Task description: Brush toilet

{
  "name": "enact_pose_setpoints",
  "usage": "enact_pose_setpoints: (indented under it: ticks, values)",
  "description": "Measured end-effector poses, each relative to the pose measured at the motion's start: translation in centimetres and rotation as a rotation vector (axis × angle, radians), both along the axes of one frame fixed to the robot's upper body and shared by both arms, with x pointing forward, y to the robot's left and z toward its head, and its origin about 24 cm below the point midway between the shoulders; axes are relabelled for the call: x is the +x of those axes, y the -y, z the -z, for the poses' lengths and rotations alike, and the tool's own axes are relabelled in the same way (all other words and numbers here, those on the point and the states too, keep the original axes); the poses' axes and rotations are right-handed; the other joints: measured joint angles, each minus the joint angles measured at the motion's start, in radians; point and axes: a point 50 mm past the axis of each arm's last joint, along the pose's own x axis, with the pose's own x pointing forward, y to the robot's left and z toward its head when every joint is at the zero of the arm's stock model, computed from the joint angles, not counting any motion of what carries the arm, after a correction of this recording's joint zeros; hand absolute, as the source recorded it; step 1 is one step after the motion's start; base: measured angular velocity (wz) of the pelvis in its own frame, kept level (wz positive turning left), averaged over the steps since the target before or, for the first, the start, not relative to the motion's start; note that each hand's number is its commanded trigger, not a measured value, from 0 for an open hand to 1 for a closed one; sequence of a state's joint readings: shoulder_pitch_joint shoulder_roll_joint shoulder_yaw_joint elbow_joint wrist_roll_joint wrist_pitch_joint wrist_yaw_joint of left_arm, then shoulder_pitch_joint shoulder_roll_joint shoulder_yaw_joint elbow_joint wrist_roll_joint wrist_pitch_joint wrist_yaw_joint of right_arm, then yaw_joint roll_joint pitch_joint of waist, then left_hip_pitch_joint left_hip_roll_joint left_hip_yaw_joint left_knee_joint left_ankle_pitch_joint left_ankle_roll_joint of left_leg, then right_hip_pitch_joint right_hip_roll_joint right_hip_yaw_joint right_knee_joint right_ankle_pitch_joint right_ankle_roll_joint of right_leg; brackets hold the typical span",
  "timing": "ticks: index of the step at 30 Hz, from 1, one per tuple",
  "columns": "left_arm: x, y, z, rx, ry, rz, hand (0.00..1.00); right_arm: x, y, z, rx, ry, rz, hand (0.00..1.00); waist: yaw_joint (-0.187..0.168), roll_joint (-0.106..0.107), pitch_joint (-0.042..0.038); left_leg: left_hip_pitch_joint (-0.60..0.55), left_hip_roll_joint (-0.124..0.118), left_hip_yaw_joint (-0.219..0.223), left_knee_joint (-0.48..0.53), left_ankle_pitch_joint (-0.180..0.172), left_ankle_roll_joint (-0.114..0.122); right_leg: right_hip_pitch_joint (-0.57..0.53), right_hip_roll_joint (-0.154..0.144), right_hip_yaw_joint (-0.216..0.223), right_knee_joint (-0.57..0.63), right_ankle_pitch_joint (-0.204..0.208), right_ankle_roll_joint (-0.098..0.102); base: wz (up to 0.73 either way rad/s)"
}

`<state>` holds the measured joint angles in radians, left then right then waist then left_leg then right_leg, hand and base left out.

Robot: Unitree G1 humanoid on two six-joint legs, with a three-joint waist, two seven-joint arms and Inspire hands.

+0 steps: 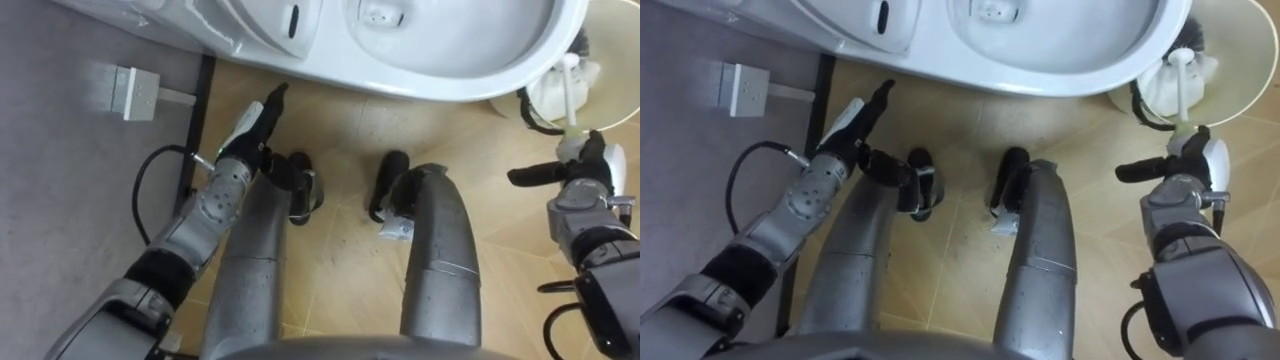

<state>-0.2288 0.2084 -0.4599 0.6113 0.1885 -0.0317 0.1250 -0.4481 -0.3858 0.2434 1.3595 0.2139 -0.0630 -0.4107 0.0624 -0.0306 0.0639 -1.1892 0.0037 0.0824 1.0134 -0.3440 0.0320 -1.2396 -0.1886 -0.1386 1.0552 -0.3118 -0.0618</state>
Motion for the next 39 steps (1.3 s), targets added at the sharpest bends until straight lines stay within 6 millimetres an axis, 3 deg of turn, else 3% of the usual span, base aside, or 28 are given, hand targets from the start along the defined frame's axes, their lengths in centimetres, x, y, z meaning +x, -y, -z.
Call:
enact_pose_setpoints:
  ticks: [14,22,34,39]
  values:
    - [-0.7,0.3,0.6,-0.005,-0.033,-0.012,0.0,-1.4,0.4,0.9,0.044,-0.02,0.044,0.0,-0.002,0.003,-0.0019,0.0,0.001,0.0,0.004,0.0,0.0,0.0,0.0,0.001,0.003,0.0,-0.001,0.0]
    - [-1.2,0.4,0.9,-0.005,-0.042,-0.019,0.0,-1.5,0.5,0.8,0.084,0.018,0.112,0.0,-0.004,0.015,-0.0098,0.004,0.001,0.004,0.013,0.0,0.0,0.002,-0.001,0.001,0.008,0.003,-0.001,-0.02]
    - [-1.2,0.8,0.7,-0.075,-0.043,-0.055,0.0,1.1,0.1,-1.0,0.132,0.176,0.183,0.0,-0.027,0.015,-0.0094,-0.033,0.031,0.034,0.07,-0.027,-0.003,-0.051,0.037,0.044,0.042,0.011,0.01,-0.12]
    - [-1.0,0.8,0.6,-0.08,-0.039,-0.052,0.0,1.4,0.2,-1.5,0.124,0.199,0.209,0.0,-0.028,0.015,-0.0087,-0.061,0.036,0.048,0.082,-0.029,-0.003,-0.092,0.041,0.057,0.064,0.011,0.003,-0.02]
